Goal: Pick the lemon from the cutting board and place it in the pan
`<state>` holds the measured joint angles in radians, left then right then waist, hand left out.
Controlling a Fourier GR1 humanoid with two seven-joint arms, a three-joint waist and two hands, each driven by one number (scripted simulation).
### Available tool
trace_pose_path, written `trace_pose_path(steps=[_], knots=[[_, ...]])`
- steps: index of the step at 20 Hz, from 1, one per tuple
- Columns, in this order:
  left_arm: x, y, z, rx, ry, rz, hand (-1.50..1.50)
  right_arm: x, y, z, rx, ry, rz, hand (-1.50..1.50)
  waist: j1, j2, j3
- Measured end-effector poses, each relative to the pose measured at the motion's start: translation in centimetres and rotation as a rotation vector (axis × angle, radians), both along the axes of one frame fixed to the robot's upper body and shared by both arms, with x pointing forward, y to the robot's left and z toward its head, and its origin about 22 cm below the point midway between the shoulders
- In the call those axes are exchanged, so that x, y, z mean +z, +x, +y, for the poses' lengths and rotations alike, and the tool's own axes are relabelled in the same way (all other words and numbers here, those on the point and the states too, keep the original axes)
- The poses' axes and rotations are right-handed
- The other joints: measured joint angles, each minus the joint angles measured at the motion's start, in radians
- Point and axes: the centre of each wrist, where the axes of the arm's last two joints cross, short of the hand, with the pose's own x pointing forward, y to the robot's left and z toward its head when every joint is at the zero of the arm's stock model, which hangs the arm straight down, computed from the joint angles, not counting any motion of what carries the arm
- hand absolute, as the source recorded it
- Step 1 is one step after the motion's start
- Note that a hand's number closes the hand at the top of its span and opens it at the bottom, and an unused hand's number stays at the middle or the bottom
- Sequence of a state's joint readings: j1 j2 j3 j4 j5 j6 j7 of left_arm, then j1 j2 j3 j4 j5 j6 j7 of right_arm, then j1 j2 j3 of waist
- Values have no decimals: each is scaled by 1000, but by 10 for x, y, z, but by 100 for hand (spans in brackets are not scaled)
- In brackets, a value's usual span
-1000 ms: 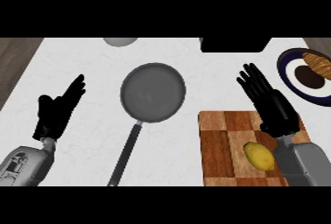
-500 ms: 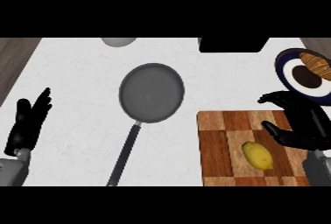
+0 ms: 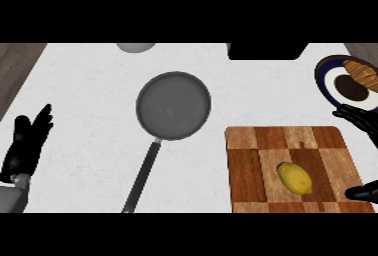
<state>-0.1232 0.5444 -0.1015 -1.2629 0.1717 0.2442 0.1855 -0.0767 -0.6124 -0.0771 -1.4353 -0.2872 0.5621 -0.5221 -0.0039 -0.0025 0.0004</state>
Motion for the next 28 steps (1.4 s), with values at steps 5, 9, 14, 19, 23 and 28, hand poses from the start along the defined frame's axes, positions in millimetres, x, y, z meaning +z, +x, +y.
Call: trace_pose_path(steps=[5,9,14,19,23,28], knots=[[2,0,0,7,1,2,0,57,6,-1,46,-329,-52,-150,0,-1,-2],[3,3,-1,6,-2,4,0,95,8,15,81,-610,-77,-150,3,-1,-3],[7,3,0,2,2,3,0,113,1,50,117,-874,-84,-150,6,-1,-2],[11,0,5,-1,4,7,0,104,-13,87,137,-1064,-77,-150,7,0,-2],[4,3,-1,4,4,4,0,81,-21,101,160,-1155,-46,-150,4,2,-1],[1,0,-3,3,4,5,0,56,-29,113,162,-1212,-27,-150,4,2,0]])
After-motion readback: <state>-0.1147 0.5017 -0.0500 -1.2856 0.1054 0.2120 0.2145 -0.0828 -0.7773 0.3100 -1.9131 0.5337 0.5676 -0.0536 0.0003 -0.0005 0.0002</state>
